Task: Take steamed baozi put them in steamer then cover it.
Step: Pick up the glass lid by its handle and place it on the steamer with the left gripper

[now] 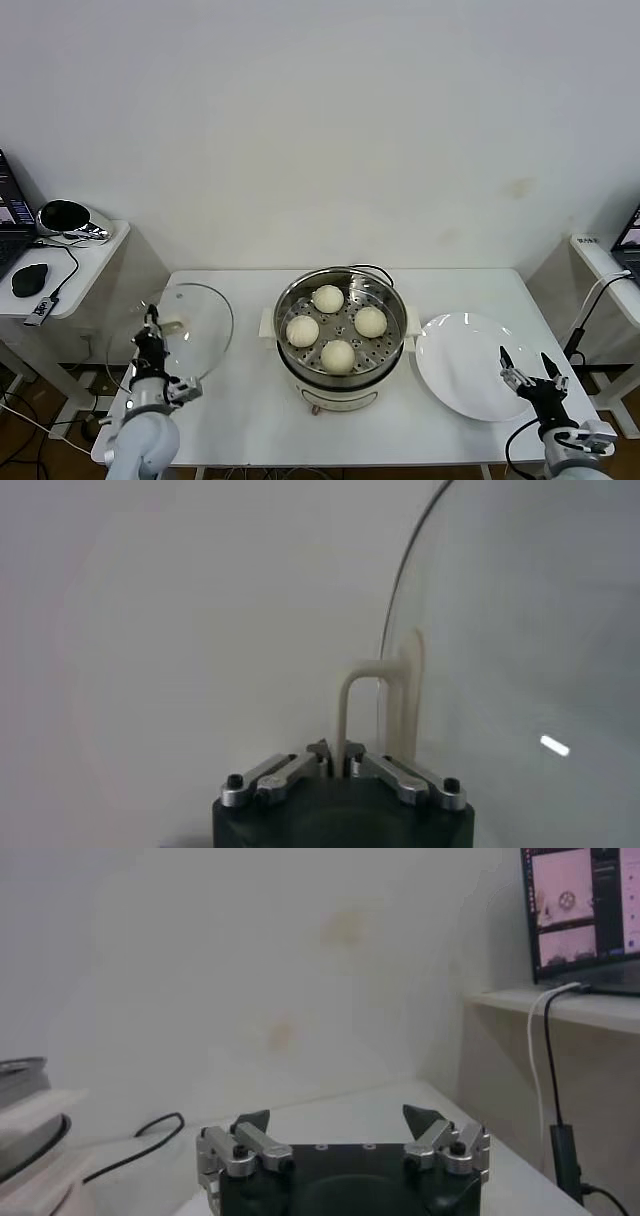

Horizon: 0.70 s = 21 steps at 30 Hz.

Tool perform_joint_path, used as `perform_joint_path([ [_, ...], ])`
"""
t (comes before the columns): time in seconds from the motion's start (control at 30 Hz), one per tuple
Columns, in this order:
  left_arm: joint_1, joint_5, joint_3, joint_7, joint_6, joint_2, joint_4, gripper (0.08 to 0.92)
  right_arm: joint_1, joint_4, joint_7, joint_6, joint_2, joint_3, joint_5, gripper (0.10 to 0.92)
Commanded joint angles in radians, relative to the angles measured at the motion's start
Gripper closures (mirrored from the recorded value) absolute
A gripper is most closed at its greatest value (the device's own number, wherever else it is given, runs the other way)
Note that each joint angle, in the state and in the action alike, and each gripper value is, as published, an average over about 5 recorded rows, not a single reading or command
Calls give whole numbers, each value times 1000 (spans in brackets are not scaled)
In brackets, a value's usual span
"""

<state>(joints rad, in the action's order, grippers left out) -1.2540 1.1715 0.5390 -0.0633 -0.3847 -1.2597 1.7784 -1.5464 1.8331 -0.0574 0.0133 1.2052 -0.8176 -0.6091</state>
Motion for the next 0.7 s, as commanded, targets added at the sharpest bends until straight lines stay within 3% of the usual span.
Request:
perform_joint_path([
  [0.03, 47, 155, -47, 194, -266, 45, 221, 850, 6, 29, 37, 56, 21, -1, 45, 203],
  [0.23, 152, 304, -243, 357, -341, -31, 302, 850, 20, 26, 44, 67, 32, 15, 86, 203],
  [0.7, 320, 487, -576, 457, -378, -259, 165, 850, 58, -4, 47, 75, 59, 17, 119, 203],
])
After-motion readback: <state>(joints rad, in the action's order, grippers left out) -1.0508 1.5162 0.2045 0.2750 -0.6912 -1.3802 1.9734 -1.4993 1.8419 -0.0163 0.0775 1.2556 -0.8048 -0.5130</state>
